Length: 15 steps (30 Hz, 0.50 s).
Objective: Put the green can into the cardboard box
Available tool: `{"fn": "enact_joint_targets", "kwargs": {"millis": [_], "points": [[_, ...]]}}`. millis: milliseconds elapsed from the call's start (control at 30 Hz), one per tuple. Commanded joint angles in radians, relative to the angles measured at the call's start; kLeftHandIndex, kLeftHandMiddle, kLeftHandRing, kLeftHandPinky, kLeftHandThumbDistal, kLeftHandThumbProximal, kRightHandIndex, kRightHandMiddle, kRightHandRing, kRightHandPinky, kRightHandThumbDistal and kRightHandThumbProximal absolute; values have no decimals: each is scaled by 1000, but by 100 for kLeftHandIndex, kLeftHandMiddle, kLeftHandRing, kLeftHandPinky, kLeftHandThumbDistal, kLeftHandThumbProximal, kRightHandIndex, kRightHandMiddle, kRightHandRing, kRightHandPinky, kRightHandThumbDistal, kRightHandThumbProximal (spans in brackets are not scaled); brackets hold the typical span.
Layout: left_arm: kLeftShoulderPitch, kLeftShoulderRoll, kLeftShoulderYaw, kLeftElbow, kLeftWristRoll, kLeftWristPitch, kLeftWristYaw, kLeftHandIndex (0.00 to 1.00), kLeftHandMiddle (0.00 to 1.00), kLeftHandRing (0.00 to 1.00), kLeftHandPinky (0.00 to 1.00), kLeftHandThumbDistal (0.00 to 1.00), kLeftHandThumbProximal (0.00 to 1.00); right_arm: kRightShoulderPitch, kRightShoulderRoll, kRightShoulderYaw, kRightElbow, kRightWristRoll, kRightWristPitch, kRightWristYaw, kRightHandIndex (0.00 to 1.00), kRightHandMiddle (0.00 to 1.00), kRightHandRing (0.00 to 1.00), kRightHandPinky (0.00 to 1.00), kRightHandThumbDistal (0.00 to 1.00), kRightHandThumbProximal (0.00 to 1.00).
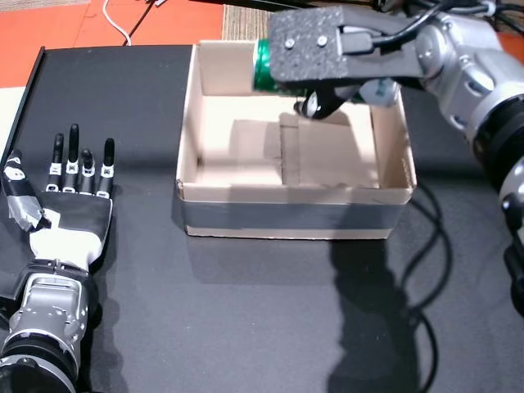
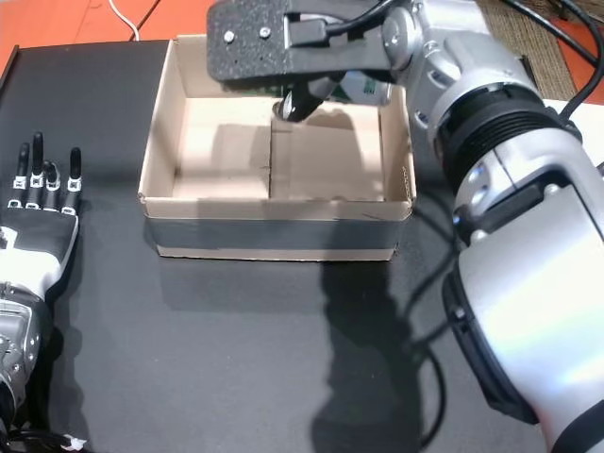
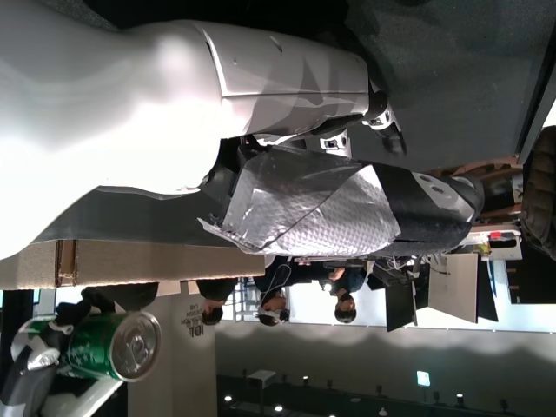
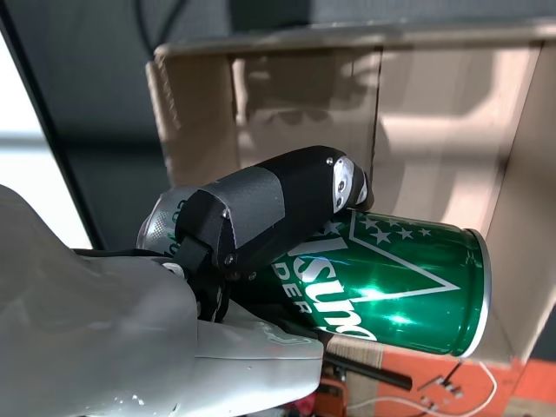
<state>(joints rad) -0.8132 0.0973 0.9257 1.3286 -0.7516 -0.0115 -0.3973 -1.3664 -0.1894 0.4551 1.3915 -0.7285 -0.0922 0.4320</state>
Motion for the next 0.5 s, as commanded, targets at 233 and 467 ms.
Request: {"fn": "enact_joint_targets", "kwargs": {"millis": [233, 467], "points": [[35, -10, -5, 19, 9, -7, 27, 52, 24, 55, 84, 65, 86, 20, -3, 13, -3, 4, -17, -10, 8, 13, 21, 35, 31, 36], [37, -6, -5, 20, 7, -1, 22, 51, 25, 56, 86, 65, 85, 24, -9, -26, -3, 46, -15, 16, 47, 47, 56, 69, 48, 49]]}}
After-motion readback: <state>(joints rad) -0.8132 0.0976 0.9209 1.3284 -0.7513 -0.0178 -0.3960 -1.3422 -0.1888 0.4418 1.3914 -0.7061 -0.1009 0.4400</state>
